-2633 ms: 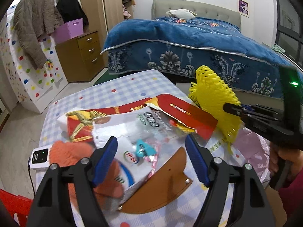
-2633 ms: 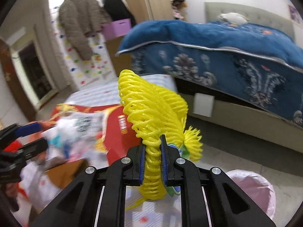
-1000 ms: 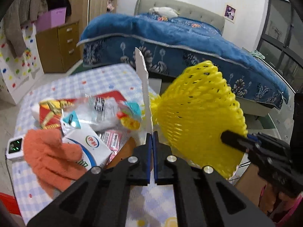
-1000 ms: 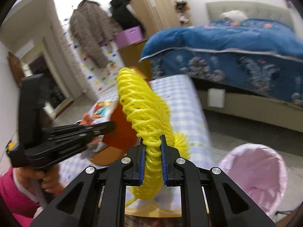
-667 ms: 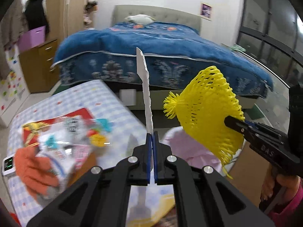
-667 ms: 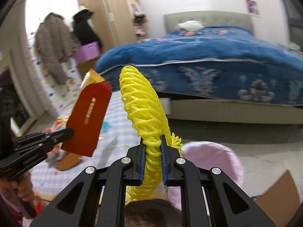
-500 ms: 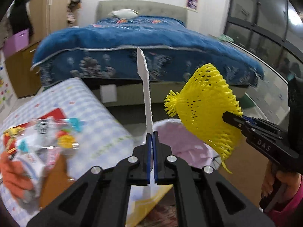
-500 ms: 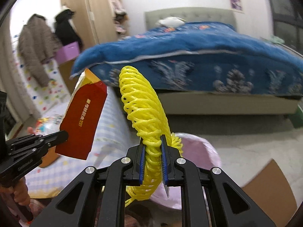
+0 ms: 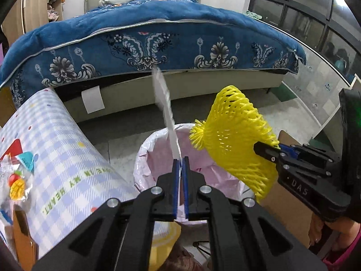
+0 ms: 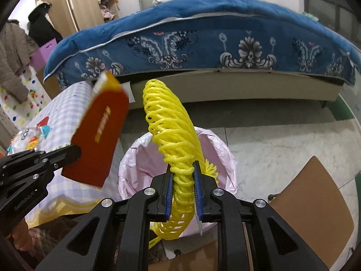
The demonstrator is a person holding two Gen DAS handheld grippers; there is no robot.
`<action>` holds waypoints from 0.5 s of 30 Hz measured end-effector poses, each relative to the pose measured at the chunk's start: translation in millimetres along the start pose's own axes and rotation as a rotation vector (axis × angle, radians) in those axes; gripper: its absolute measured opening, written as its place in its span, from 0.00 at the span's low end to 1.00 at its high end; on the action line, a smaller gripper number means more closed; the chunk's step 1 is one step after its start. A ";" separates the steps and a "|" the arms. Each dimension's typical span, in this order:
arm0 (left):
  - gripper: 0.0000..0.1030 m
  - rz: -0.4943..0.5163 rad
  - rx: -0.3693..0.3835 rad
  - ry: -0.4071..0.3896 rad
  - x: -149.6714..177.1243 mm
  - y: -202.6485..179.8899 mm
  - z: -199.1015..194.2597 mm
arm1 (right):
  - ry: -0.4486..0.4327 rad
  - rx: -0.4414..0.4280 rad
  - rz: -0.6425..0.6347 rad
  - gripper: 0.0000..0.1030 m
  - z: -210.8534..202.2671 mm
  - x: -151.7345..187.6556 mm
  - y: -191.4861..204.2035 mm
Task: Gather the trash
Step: 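Drop the foam net into the pink wastebasket with the right gripper while the left releases the packet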
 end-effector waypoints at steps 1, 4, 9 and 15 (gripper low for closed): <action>0.16 -0.006 -0.004 0.002 -1.7 2.2 2.2 | 0.002 0.002 0.000 0.31 2.2 -0.1 0.2; 0.44 -0.026 -0.016 -0.021 -5.5 9.8 -1.3 | 0.003 0.010 0.000 0.41 7.7 -2.6 -0.7; 0.44 -0.055 -0.045 -0.031 -0.4 25.5 -14.9 | -0.021 0.005 0.010 0.43 -0.1 -7.1 -0.2; 0.44 -0.105 -0.084 -0.057 20.4 47.0 -45.3 | -0.091 -0.016 -0.003 0.43 -29.3 -14.5 15.5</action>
Point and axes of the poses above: each gripper's, at about its wrist camera, not at the fingertips, and z roughly the way its jaws point, y to its left, x to its underside, the point moved 8 cm from there along z, roughly the way its jaws point, and after that the axes turned 6 degrees about y, right-handed, at the moved point
